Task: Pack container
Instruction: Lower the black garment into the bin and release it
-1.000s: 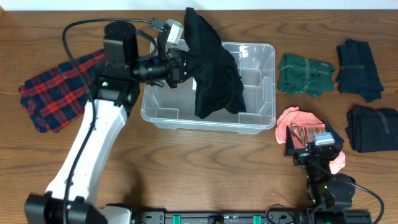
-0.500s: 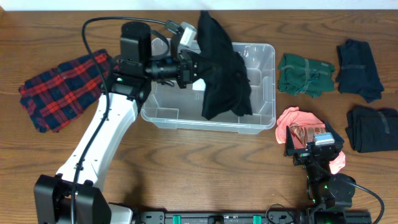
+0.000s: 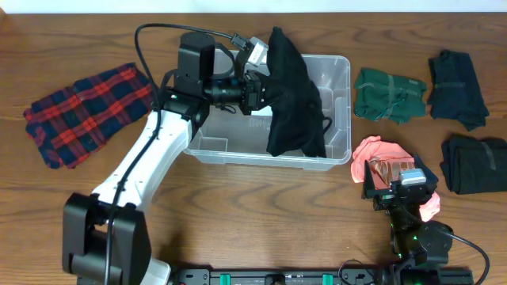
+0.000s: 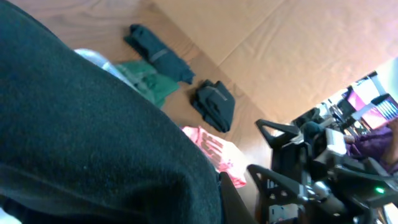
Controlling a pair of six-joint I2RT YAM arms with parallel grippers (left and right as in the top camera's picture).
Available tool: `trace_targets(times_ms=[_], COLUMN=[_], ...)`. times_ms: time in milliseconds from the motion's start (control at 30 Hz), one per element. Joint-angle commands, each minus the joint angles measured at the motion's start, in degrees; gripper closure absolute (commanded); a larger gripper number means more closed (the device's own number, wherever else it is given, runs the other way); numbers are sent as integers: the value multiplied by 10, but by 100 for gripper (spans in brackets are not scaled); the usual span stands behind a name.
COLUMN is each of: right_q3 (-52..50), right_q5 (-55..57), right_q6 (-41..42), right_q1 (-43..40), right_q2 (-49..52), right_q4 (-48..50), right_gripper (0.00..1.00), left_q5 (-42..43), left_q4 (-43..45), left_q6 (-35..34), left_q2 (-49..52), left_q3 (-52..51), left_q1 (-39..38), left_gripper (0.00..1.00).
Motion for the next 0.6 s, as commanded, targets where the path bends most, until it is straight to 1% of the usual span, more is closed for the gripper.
trace_targets(times_ms=[0,33,67,100,167,233,300,467,567], right_q3=[-1,-1,-1,-1,-1,-1,-1,-1,-1], right_q5=[4,4,4,4,4,4,4,4,4], right_q6=[6,6,6,6,6,6,6,6,6], right_q1=[4,4,4,4,4,4,4,4,4], right_q2=[-3,-3,-3,-3,-3,-3,-3,-3,-3], right_q4=[-2,-2,-2,-2,-2,-2,-2,-2,-2], right_gripper=[1,1,1,1,1,1,1,1,1], left_q5=[-2,-5,-12,-20,-30,-29,-29,-29,-30], left_q4=[7,7,4,0,-4,-7,-16,-48,-78], left_q6=[17,17,17,17,17,17,17,17,49], left_q2=[-4,-3,-2,-2,-2,-2,-2,-2,-2], left_q3=[12,12,12,12,12,12,12,12,12], left_q1=[3,3,3,3,3,8,18,59,85], left_gripper=[94,94,91,75,59,38,31,27,25])
